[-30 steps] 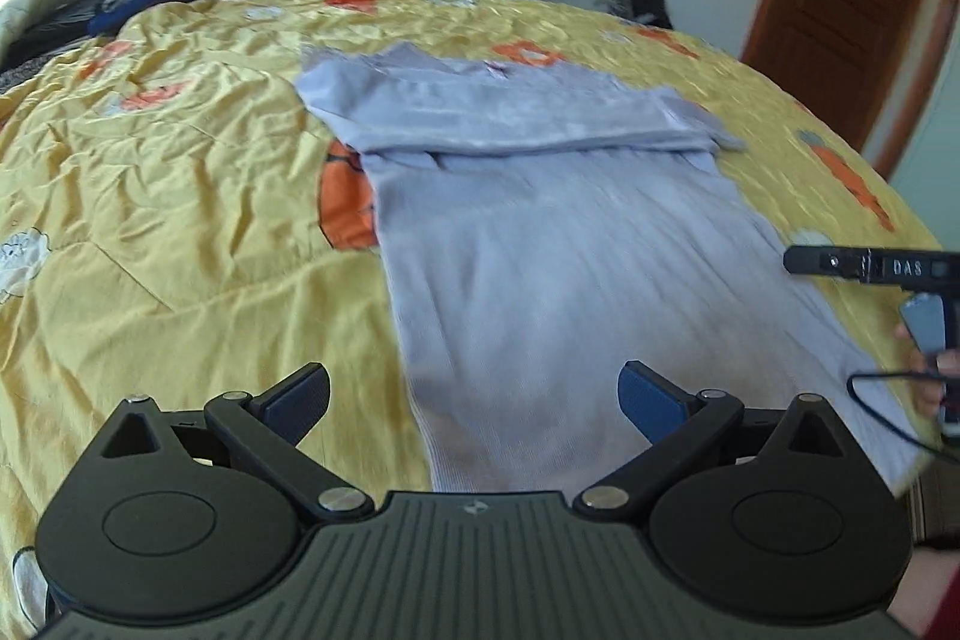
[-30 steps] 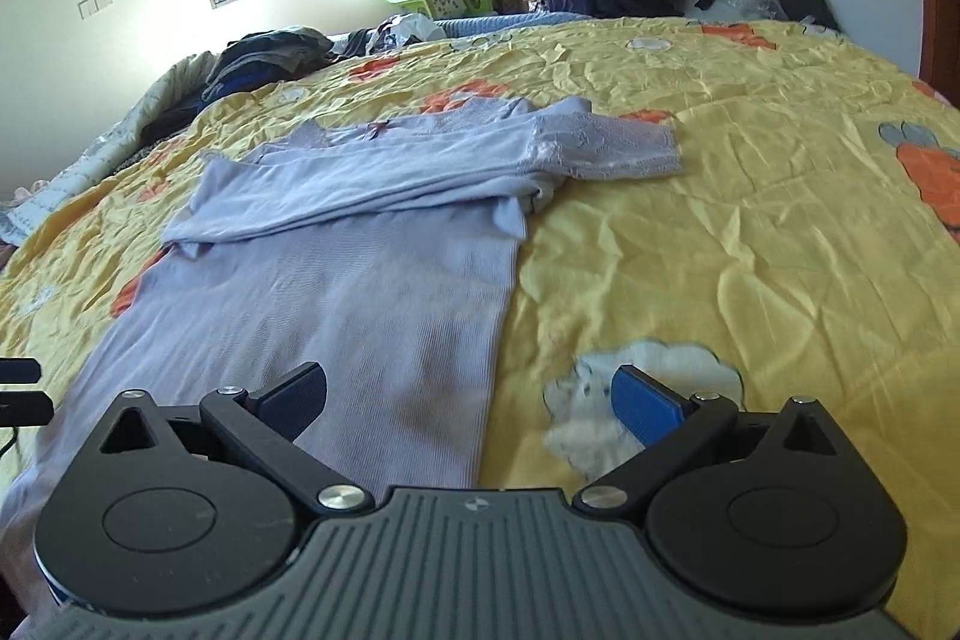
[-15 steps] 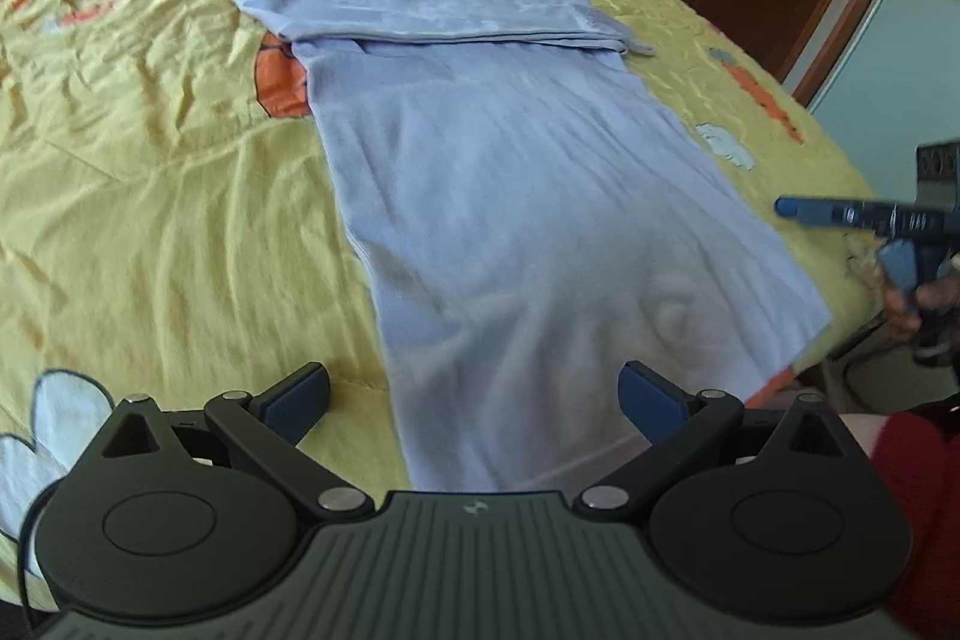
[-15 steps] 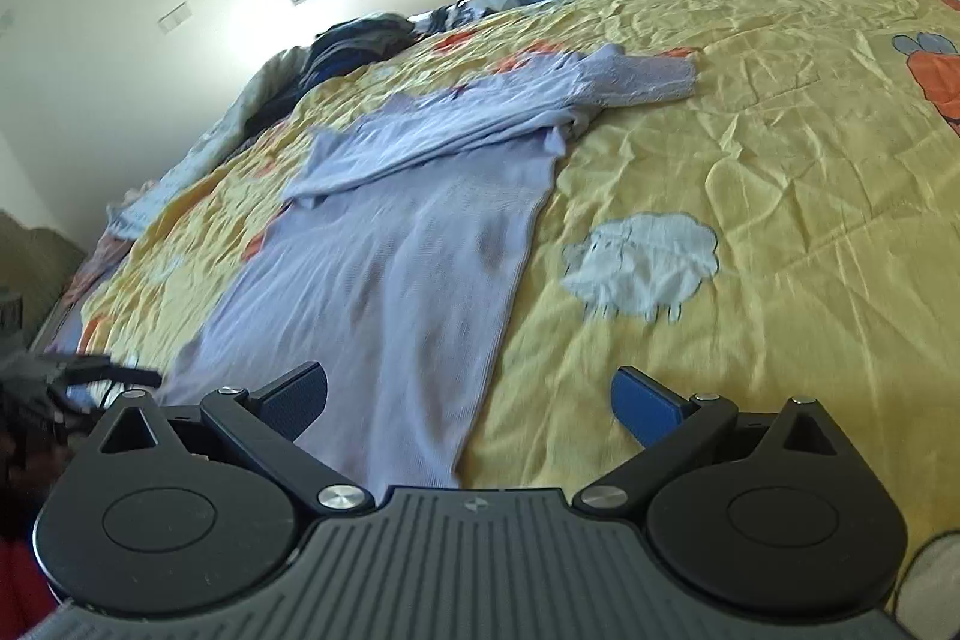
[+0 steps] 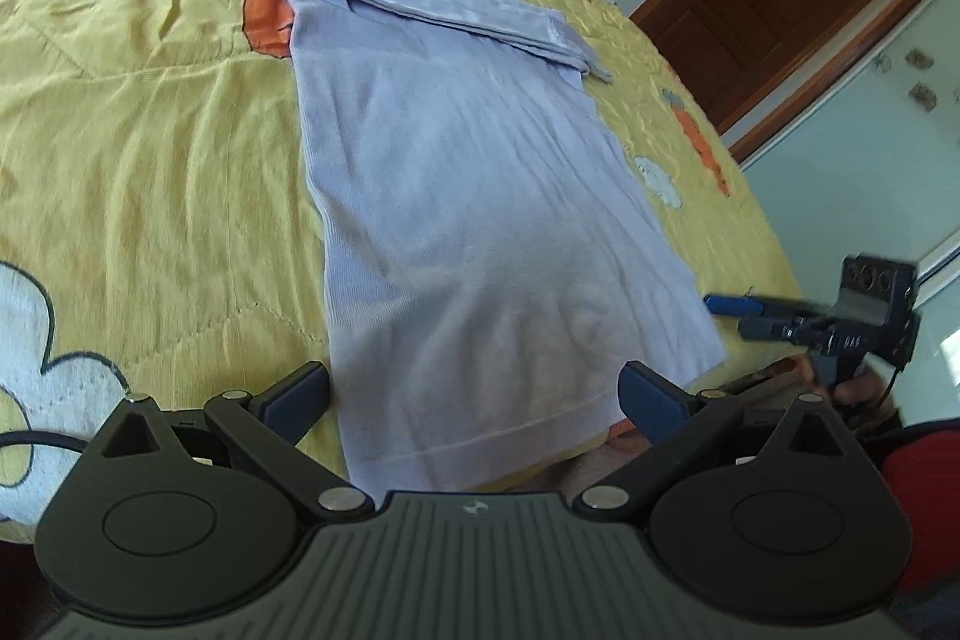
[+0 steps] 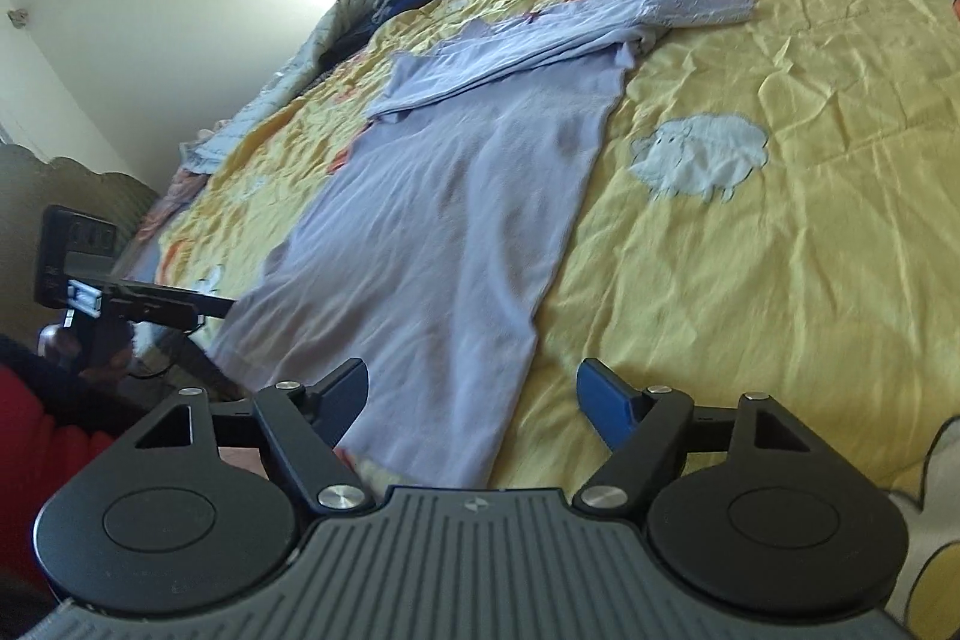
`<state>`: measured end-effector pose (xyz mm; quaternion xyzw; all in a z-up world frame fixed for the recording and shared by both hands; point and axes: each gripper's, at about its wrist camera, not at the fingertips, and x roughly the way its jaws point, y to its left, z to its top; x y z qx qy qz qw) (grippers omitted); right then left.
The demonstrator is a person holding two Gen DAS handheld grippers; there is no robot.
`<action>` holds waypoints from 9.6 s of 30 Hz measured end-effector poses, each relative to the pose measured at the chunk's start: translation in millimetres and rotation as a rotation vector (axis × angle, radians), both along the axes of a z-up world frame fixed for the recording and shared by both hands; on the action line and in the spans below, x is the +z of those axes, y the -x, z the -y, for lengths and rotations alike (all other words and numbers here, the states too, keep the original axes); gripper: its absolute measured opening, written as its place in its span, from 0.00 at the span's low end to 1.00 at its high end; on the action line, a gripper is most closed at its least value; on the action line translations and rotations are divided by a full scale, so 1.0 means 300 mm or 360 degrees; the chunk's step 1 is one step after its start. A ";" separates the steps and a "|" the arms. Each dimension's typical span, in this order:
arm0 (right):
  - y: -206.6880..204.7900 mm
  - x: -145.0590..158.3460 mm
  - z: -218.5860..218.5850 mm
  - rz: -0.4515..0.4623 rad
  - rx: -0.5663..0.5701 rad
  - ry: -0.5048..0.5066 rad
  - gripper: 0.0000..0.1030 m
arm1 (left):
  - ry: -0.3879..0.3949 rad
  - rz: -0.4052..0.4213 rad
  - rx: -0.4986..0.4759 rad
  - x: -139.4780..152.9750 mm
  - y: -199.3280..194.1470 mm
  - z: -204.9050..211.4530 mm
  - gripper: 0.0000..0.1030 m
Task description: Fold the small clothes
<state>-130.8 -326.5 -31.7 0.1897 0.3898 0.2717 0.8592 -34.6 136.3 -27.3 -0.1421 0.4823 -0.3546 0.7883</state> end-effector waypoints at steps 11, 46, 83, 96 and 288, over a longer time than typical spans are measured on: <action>-0.012 -0.059 -0.006 -0.0120 0.0072 -0.0338 0.63 | 0.0287 -0.0161 -0.0010 -0.041 -0.018 0.006 0.99; -0.086 0.095 -0.029 0.0098 -0.0006 -0.0375 0.09 | 0.0256 0.0177 0.0146 0.120 -0.043 0.006 0.06; -0.098 0.072 -0.045 0.0070 -0.0087 -0.0328 0.10 | 0.0180 -0.0143 0.0037 -0.032 0.028 -0.058 0.86; -0.098 0.050 -0.042 0.0060 -0.0098 -0.0355 0.11 | 0.0183 -0.0261 0.0169 -0.088 -0.018 -0.004 0.06; -1.046 0.030 -0.234 0.0290 -0.0392 0.0815 0.91 | -0.0767 0.0635 0.0576 0.050 -0.906 0.526 0.79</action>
